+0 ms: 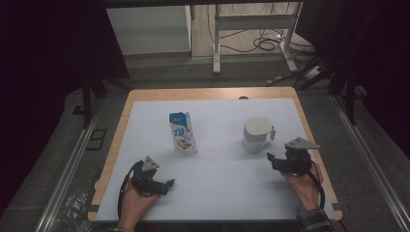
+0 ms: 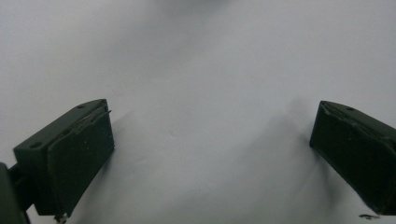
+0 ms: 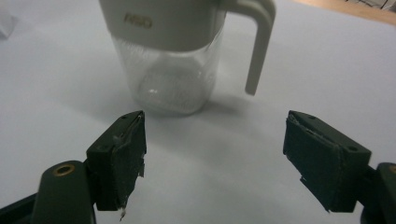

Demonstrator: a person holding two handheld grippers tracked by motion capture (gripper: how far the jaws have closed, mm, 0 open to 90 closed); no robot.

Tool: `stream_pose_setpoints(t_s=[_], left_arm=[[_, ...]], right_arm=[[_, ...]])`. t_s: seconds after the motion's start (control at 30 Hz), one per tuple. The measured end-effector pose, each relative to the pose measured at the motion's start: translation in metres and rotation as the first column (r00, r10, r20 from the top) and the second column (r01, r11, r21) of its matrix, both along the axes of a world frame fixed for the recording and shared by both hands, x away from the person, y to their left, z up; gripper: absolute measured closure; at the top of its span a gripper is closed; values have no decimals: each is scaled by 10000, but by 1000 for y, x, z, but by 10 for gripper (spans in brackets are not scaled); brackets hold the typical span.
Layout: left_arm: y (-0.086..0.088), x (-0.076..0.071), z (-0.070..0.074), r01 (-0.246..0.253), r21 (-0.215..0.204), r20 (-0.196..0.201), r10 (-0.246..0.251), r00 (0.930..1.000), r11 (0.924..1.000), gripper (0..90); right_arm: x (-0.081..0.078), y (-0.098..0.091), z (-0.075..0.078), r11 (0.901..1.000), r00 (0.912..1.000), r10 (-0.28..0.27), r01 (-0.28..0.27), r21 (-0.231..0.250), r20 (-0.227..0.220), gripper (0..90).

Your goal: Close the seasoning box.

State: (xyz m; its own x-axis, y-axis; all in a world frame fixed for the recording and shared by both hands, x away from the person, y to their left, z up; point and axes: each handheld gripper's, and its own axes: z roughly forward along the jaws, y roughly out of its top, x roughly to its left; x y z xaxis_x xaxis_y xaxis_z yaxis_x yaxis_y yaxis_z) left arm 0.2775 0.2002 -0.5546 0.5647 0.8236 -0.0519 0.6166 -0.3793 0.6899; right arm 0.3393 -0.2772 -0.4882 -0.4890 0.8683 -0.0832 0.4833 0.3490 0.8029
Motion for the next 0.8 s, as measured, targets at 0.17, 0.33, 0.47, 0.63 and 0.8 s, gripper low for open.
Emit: stream_pose_setpoints(t_s=[0.17, 0.33, 0.47, 0.63, 0.8], left_arm=[[0, 0, 0, -1, 5, 4, 1, 10000, 10000, 0], [0, 0, 0, -5, 0, 6, 5, 10000, 10000, 0], [0, 0, 0, -5, -1, 9, 5, 10000, 10000, 0], [0, 0, 0, -6, -2, 8, 6, 10000, 10000, 0], [0, 0, 0, -27, -30, 20, 27, 10000, 10000, 0]], right_arm=[[4, -1, 3, 9998, 9999, -105, 103, 169, 133, 295], [12, -2, 1, 9989, 9996, -277, 273, 380, 111, 370], [18, -2, -1, 9981, 9988, -461, 454, 409, 163, 395], [27, 1, -2, 9951, 9950, -964, 958, 228, 266, 388], [35, 8, 0, 9936, 9932, -1111, 1117, -172, 337, 419]])
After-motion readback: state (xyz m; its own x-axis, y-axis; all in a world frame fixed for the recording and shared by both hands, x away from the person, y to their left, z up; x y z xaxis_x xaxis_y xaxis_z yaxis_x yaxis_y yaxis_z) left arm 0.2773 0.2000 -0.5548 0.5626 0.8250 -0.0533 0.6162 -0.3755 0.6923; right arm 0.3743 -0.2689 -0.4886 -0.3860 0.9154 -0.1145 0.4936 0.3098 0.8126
